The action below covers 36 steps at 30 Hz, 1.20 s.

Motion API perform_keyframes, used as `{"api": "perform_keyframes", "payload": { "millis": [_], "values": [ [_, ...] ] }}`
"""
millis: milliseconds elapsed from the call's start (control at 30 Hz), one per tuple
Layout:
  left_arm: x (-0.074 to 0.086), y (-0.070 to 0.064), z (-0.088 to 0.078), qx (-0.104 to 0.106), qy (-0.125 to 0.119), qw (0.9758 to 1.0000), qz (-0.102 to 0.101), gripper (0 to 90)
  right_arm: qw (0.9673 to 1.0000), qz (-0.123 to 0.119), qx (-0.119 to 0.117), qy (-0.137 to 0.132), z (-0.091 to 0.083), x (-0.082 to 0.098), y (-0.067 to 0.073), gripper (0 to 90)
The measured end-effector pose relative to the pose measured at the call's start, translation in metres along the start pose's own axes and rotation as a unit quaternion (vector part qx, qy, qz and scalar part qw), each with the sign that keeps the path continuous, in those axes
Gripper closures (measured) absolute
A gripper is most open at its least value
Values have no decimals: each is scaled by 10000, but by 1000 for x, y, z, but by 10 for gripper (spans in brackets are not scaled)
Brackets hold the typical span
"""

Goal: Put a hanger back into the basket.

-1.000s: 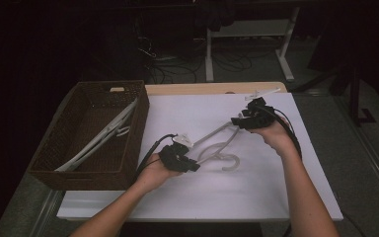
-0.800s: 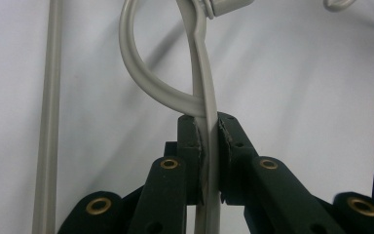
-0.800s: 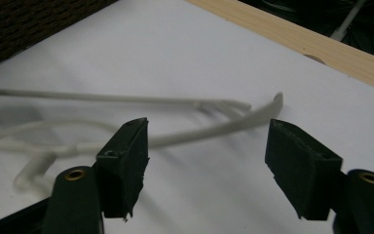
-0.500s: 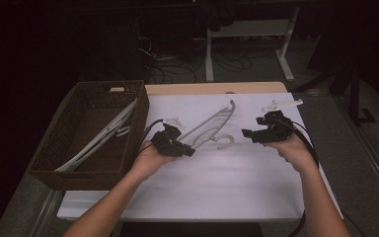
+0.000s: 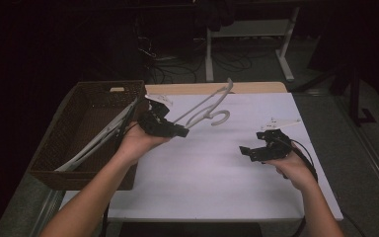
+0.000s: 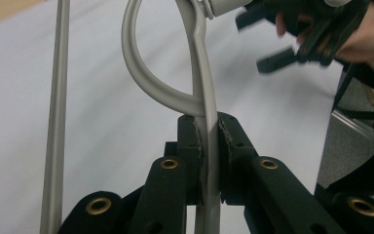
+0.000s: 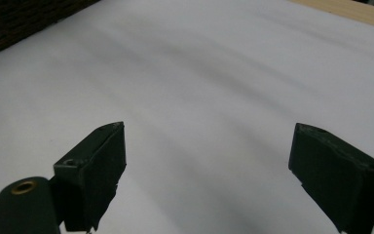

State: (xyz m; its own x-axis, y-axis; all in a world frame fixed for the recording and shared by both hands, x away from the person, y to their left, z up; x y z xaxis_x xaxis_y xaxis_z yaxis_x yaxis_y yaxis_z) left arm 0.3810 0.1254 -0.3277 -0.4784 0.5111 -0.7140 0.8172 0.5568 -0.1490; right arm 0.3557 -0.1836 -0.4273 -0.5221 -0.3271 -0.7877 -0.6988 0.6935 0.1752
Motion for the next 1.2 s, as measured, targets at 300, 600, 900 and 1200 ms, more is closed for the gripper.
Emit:
{"api": "perform_keyframes", "payload": {
  "millis": [300, 600, 900, 1200],
  "values": [
    [-20, 17, -56, -204, -259, 9994, 58, 823, 10000, -60, -65, 24, 0, 18, 16, 81],
    [-8, 47, -115, -583, -433, 9973, 92, 823, 9999, -129, -51, 68, 0, 26, 22, 79],
    [41, 81, -147, -814, -402, 9958, -118, 822, 9999, -90, 24, 75, 0, 27, 19, 78],
    [96, 113, -163, -1019, -335, 9935, -383, 822, 9999, -66, 90, 96, 0, 29, 15, 78]
  ]
}}
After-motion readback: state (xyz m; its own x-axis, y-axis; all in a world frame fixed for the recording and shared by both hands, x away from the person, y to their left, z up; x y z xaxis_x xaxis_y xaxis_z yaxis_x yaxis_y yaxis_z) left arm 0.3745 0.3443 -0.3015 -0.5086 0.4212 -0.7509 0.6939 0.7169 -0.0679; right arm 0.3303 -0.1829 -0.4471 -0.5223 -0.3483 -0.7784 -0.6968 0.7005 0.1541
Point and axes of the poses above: each handheld gripper's, and its own axes: z roughly forward along the jaws, x roughly out of its underside, y roughly to its left, the point moved 4 cm from there along z, roughly forward along the jaws, and after that the axes turned 7 degrees about -x, right-handed, at the moved point
